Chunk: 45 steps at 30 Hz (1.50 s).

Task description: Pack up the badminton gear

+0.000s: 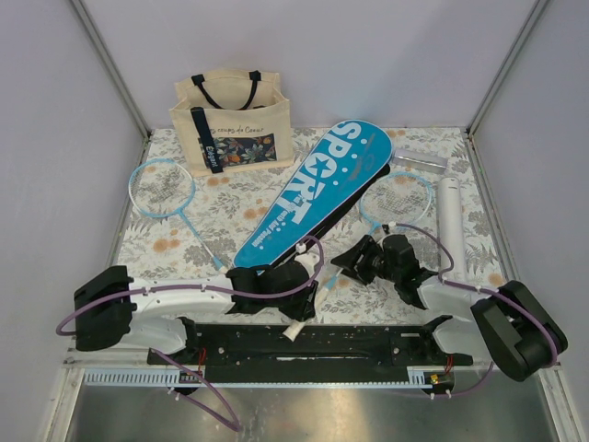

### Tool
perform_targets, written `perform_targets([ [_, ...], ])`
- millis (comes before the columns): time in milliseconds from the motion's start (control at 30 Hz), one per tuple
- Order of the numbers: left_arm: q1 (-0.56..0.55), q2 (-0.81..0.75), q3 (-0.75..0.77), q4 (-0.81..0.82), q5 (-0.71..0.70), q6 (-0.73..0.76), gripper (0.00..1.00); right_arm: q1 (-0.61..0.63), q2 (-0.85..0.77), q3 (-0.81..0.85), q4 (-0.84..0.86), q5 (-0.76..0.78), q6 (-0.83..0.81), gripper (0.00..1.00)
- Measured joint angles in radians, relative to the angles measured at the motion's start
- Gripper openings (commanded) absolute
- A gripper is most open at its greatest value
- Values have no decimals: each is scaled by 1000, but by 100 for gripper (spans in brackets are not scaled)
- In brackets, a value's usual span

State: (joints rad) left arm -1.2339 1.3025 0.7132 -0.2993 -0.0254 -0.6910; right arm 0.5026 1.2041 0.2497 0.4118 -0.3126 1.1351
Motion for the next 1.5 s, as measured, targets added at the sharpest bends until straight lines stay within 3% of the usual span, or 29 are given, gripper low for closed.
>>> perform_targets([
  [133,3,-19,0,5,4,-16,1,31,35,-22,85,16,43,25],
  [300,5,-41,-1,3,4,-27,34,35,12,-49,106,50,116,1],
  [367,5,-46,-1,5,2,-23,47,37,-32,-51,97,60,142,0],
  [467,6,-75,3,-5,-7,4,58,39,-129,-52,72,91,127,0],
  [600,15,-106,61,-69,-31,48,65,39,-243,-51,-8,125,111,0],
  [800,95,-111,230,-164,-72,180,67,40,-360,-21,-177,183,71,0],
  [1067,407,16,377,-233,-87,404,67,40,-377,32,-287,197,-15,0],
  [1500,455,418,472,-201,-140,706,61,40,-510,32,-380,189,-105,0],
])
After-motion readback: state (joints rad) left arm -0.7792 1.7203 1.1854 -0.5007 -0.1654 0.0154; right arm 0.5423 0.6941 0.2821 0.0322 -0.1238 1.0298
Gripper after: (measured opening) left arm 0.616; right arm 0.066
